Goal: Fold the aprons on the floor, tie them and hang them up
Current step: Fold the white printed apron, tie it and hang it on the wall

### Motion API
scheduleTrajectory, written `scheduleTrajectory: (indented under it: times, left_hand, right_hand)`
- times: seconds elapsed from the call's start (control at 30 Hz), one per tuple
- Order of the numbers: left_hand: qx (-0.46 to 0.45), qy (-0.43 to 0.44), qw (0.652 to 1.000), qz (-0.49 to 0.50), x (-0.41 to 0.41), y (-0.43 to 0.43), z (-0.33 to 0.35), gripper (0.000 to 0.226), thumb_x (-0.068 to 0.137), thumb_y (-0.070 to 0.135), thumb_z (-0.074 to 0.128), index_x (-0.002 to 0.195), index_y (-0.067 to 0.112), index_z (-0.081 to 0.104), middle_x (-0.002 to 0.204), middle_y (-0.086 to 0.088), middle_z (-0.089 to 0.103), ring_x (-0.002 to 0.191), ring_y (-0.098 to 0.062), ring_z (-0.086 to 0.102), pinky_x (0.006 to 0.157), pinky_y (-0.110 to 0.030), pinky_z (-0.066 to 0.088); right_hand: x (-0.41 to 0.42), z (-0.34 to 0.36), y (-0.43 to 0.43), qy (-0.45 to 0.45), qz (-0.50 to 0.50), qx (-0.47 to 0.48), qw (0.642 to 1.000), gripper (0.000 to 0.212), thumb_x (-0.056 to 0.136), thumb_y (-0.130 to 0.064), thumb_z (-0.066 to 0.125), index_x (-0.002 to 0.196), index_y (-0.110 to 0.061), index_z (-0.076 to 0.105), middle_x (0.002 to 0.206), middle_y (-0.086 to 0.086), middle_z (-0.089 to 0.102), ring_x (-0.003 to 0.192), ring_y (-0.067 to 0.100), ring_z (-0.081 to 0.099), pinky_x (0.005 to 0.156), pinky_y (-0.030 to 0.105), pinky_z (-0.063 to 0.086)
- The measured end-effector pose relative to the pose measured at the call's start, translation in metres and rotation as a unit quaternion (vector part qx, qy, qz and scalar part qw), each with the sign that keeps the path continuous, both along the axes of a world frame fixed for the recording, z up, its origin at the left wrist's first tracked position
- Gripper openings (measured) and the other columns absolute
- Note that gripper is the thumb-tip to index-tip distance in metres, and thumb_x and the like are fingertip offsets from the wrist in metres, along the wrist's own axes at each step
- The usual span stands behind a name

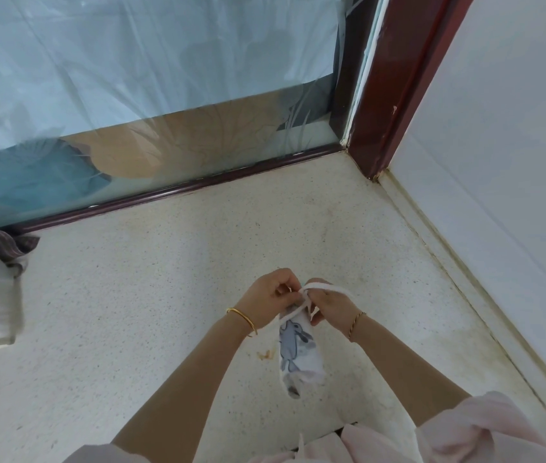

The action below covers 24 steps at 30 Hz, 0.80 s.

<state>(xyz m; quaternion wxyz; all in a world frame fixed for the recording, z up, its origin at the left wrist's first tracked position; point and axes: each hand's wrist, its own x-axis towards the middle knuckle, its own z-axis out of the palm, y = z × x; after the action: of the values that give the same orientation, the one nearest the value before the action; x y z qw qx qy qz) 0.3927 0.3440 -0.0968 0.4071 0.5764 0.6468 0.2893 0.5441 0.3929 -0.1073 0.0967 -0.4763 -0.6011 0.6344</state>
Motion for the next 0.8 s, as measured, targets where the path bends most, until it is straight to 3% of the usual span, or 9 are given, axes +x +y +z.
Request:
scheduleTrajectory:
  times: [0.13, 0.3, 0.43, 0.53, 0.63, 0.7, 0.8]
  left_hand:
    - [0.006, -0.063, 0.997, 0.044, 0.001, -0.004, -0.008, 0.017, 0.089, 0.007, 0.057, 0.081, 0.021, 0.051, 0.076, 0.008, 0.052, 0.066, -0.003, 0.048, 0.062, -0.011, 0.042]
    - [0.015, -0.056, 0.995, 0.081, -0.003, -0.003, -0.017, 0.025, 0.084, 0.001, 0.058, 0.075, 0.023, 0.050, 0.073, 0.003, 0.053, 0.069, -0.011, 0.047, 0.066, -0.024, 0.043]
    - [0.013, -0.041, 0.994, 0.102, -0.003, -0.003, -0.018, 0.021, 0.083, 0.002, 0.057, 0.075, 0.020, 0.051, 0.071, 0.004, 0.052, 0.065, -0.009, 0.046, 0.061, -0.016, 0.042]
    - [-0.003, -0.073, 0.989, 0.126, -0.002, -0.004, -0.022, 0.014, 0.084, 0.003, 0.056, 0.078, 0.015, 0.052, 0.073, -0.002, 0.053, 0.067, -0.013, 0.047, 0.063, -0.022, 0.043]
    - [-0.025, -0.105, 0.981, 0.159, 0.004, -0.004, -0.024, 0.016, 0.085, 0.003, 0.055, 0.075, 0.015, 0.051, 0.071, -0.002, 0.052, 0.066, -0.013, 0.046, 0.063, -0.021, 0.041]
    - [-0.037, -0.132, 0.974, 0.182, 0.007, -0.004, -0.024, 0.014, 0.084, 0.006, 0.055, 0.073, 0.013, 0.051, 0.068, -0.002, 0.049, 0.064, -0.014, 0.045, 0.062, -0.022, 0.040]
    - [-0.046, -0.178, 0.957, 0.224, 0.002, -0.007, -0.027, 0.012, 0.081, 0.014, 0.057, 0.071, 0.011, 0.051, 0.068, -0.005, 0.047, 0.068, -0.017, 0.044, 0.064, -0.029, 0.038]
  right_hand:
    - [-0.007, -0.002, -0.004, 0.036, -0.092, -0.089, 0.991, 0.020, 0.098, -0.015, 0.040, 0.089, -0.010, 0.057, 0.080, 0.006, 0.058, 0.069, 0.017, 0.055, 0.055, 0.024, 0.049]
    - [-0.005, -0.006, -0.004, 0.117, -0.156, -0.181, 0.964, 0.011, 0.093, -0.015, 0.052, 0.092, -0.013, 0.063, 0.086, 0.007, 0.061, 0.079, 0.020, 0.058, 0.067, 0.030, 0.050]
    - [0.003, -0.004, 0.001, 0.199, -0.194, -0.229, 0.933, 0.011, 0.091, -0.013, 0.054, 0.093, -0.011, 0.065, 0.086, 0.006, 0.068, 0.082, 0.020, 0.063, 0.074, 0.032, 0.050]
    - [0.008, -0.005, 0.003, 0.225, -0.218, -0.228, 0.922, 0.014, 0.091, -0.012, 0.053, 0.080, -0.013, 0.061, 0.069, 0.003, 0.064, 0.070, 0.017, 0.061, 0.073, 0.032, 0.049]
    - [0.008, -0.015, 0.002, 0.244, -0.272, -0.238, 0.900, 0.041, 0.090, -0.012, 0.055, 0.052, -0.020, 0.039, 0.045, -0.002, 0.036, 0.047, 0.012, 0.041, 0.065, 0.031, 0.040]
    - [0.008, -0.018, 0.001, 0.221, -0.281, -0.215, 0.909, 0.047, 0.090, -0.012, 0.057, 0.051, -0.021, 0.032, 0.044, -0.004, 0.028, 0.039, 0.010, 0.027, 0.054, 0.027, 0.033]
    - [0.014, -0.020, 0.001, 0.105, -0.216, -0.117, 0.964, 0.042, 0.089, -0.019, 0.064, 0.055, -0.015, 0.039, 0.043, -0.003, 0.029, 0.035, 0.010, 0.021, 0.040, 0.017, 0.023]
